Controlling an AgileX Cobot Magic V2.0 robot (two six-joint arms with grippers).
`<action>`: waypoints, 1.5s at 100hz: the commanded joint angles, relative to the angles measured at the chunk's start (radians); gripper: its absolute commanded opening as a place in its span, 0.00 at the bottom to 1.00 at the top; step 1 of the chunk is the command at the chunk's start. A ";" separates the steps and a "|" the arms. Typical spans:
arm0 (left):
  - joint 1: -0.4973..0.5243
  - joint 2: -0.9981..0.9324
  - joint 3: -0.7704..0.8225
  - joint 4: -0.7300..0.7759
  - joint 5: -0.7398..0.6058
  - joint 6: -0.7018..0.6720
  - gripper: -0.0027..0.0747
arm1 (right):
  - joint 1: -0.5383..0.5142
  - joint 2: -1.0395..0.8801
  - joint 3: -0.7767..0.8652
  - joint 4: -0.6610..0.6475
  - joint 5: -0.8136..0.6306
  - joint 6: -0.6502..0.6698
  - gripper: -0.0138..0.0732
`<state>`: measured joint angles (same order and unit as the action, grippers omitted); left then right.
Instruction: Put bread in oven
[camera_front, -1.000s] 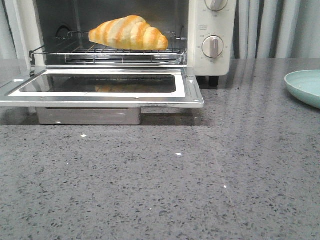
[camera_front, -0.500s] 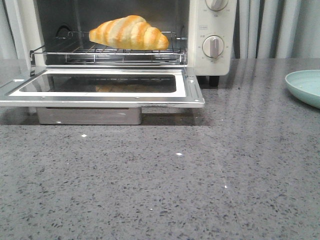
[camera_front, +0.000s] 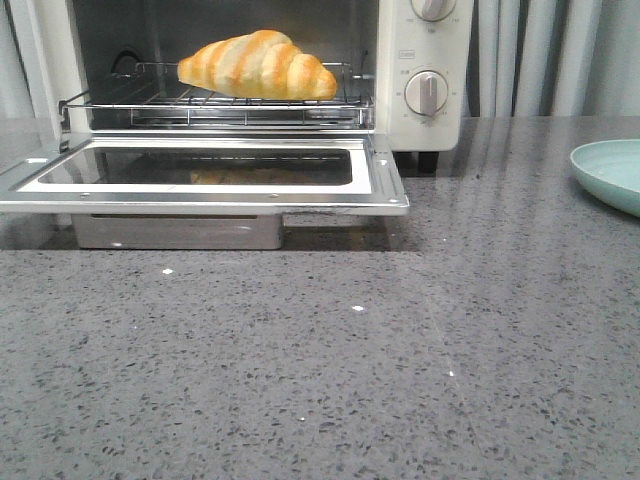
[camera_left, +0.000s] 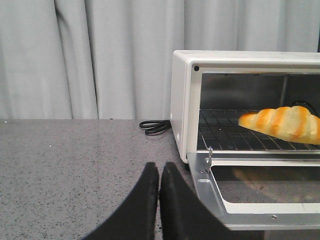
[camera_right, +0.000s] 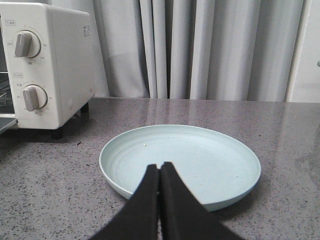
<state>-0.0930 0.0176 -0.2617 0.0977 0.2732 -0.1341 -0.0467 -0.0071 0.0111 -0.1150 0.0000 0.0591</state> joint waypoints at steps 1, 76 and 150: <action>0.001 0.017 -0.024 -0.006 -0.078 -0.006 0.01 | -0.006 -0.020 0.025 0.003 -0.070 -0.003 0.08; 0.001 -0.050 0.096 -0.016 -0.128 0.052 0.01 | -0.006 -0.020 0.025 0.003 -0.070 -0.003 0.08; 0.001 -0.048 0.285 -0.115 -0.365 0.056 0.01 | -0.006 -0.020 0.025 0.003 -0.070 -0.003 0.08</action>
<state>-0.0930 -0.0009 0.0008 -0.0075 -0.0059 -0.0806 -0.0467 -0.0071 0.0111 -0.1132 0.0000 0.0591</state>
